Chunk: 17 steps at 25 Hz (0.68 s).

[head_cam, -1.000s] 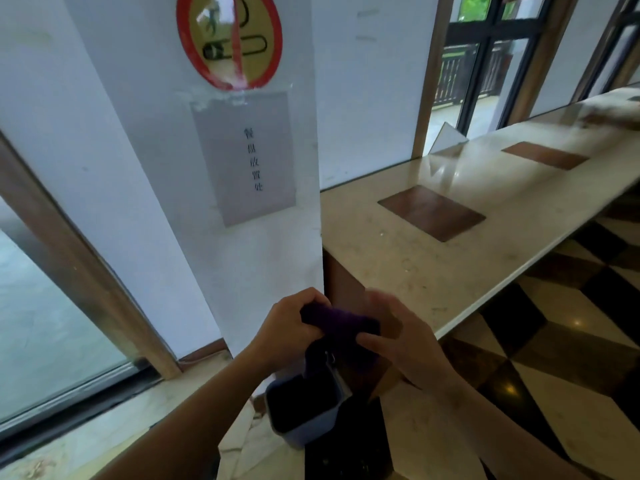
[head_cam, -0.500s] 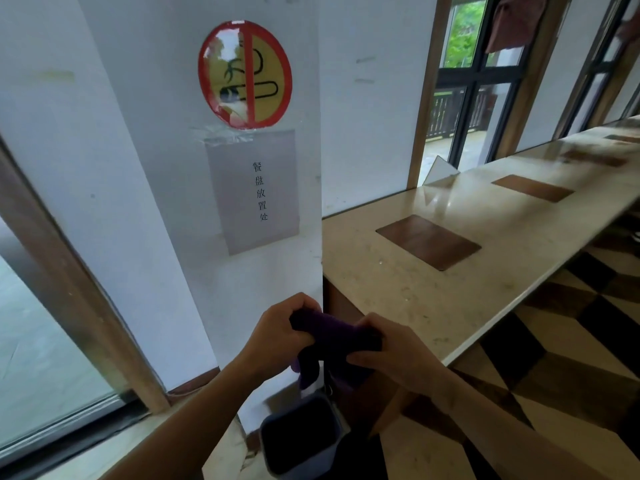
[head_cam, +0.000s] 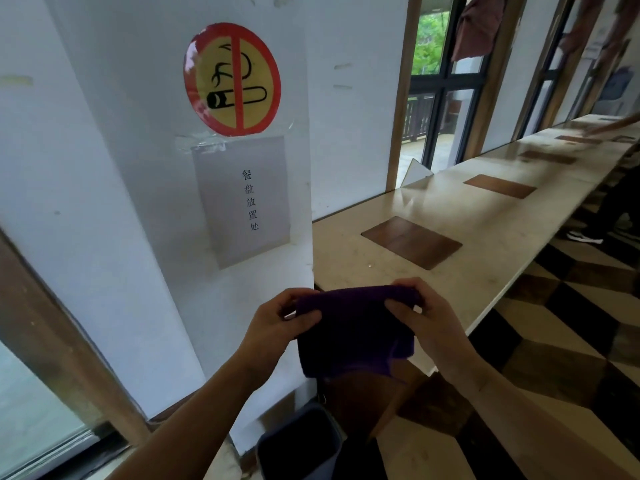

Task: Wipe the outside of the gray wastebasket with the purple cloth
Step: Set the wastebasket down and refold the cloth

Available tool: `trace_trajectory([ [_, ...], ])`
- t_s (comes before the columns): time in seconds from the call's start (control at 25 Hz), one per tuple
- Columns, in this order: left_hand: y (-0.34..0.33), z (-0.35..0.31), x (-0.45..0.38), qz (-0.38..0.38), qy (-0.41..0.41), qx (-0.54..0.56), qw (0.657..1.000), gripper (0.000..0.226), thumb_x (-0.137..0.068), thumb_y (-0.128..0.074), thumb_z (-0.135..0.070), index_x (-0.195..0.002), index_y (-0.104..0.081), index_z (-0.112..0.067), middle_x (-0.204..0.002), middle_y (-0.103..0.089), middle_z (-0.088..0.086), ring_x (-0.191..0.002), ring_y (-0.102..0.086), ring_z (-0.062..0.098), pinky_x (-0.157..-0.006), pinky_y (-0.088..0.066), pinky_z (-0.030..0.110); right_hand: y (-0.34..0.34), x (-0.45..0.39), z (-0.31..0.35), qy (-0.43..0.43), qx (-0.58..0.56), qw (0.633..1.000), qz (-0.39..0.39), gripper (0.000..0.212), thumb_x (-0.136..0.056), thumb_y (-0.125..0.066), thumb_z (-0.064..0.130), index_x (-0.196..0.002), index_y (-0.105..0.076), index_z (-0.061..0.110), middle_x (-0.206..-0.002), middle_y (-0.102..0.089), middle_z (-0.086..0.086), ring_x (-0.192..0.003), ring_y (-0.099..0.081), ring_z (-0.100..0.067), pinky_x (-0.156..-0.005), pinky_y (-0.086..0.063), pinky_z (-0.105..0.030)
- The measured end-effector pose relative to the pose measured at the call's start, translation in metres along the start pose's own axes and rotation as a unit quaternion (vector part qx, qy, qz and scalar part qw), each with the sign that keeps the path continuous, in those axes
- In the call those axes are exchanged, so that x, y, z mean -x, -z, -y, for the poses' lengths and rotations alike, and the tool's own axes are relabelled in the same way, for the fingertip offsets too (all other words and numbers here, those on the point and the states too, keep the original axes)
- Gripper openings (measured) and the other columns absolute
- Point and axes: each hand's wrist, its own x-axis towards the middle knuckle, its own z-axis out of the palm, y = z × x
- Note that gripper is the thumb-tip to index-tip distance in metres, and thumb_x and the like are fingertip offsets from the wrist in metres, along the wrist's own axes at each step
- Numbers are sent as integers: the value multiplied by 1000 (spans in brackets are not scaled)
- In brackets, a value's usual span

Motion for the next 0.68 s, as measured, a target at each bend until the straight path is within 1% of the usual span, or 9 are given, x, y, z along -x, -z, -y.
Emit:
trace_trajectory([
  [0.08, -11, 3, -9, -13, -16, 2, 1000, 34, -89, -59, 3, -103, -70, -26, -100, -71, -5, -99, -65, 17, -80, -58, 34, 0, -1, -3, -3, 8, 1000, -1, 27, -98, -56, 15, -100, -58, 42, -100, -67, 9, -93, -66, -15, -75, -58, -34],
  [0.12, -17, 5, -15, -24, -29, -23, 999, 35, -90, -58, 4, -103, -69, -26, -99, -71, -8, -100, -64, 14, -80, -58, 32, 2, -4, -5, -7, 14, 1000, 0, 24, -100, -52, 16, -105, -55, 39, -101, -66, 6, -92, -66, -17, -75, -59, -36],
  [0.24, -40, 12, -41, -44, -66, -105, 991, 37, -91, -59, 0, -99, -67, -35, -97, -69, -22, -98, -62, 1, -78, -54, 15, 19, -19, -17, -23, 38, 999, -5, 18, -103, -45, 20, -110, -51, 34, -95, -69, 4, -84, -69, -16, -73, -60, -40],
  [0.32, -58, 23, -63, -63, -64, -133, 987, 35, -91, -62, -6, -96, -67, -39, -95, -68, -27, -94, -62, -5, -75, -52, 9, 36, -33, -32, -35, 55, 998, -17, 17, -104, -43, 20, -110, -51, 33, -95, -69, 3, -83, -68, -16, -74, -60, -42],
  [0.4, -83, 40, -90, -87, -36, -142, 985, 26, -89, -65, -12, -92, -69, -37, -90, -69, -29, -87, -63, -7, -69, -51, 6, 55, -53, -56, -51, 69, 996, -29, 17, -104, -43, 19, -112, -51, 31, -99, -67, 3, -88, -66, -16, -79, -59, -42],
  [0.48, -111, 59, -119, -117, 8, -125, 985, 15, -86, -70, -16, -85, -69, -31, -82, -70, -28, -78, -64, -8, -58, -48, 4, 74, -75, -84, -72, 68, 994, -37, 18, -104, -43, 18, -115, -52, 29, -102, -66, 3, -92, -64, -16, -82, -57, -41],
  [0.56, -139, 77, -148, -141, 56, -95, 984, 9, -83, -73, -17, -81, -68, -23, -74, -70, -25, -70, -65, -7, -50, -46, 5, 95, -99, -112, -96, 64, 993, -39, 18, -105, -43, 18, -115, -53, 29, -103, -65, 5, -93, -63, -15, -80, -55, -36],
  [0.64, -169, 94, -181, -162, 113, -62, 978, 9, -80, -76, -16, -80, -66, -18, -71, -72, -17, -67, -68, -1, -48, -47, 8, 118, -127, -141, -122, 63, 990, -40, 18, -104, -44, 18, -112, -53, 31, -103, -64, 8, -93, -61, -11, -75, -51, -26],
  [0.68, -184, 103, -197, -177, 149, -43, 972, 12, -78, -77, -17, -80, -66, -17, -71, -73, -11, -67, -70, 5, -49, -49, 12, 129, -142, -157, -139, 57, 988, -38, 17, -104, -45, 18, -110, -53, 32, -103, -64, 7, -92, -61, -11, -74, -49, -25],
])
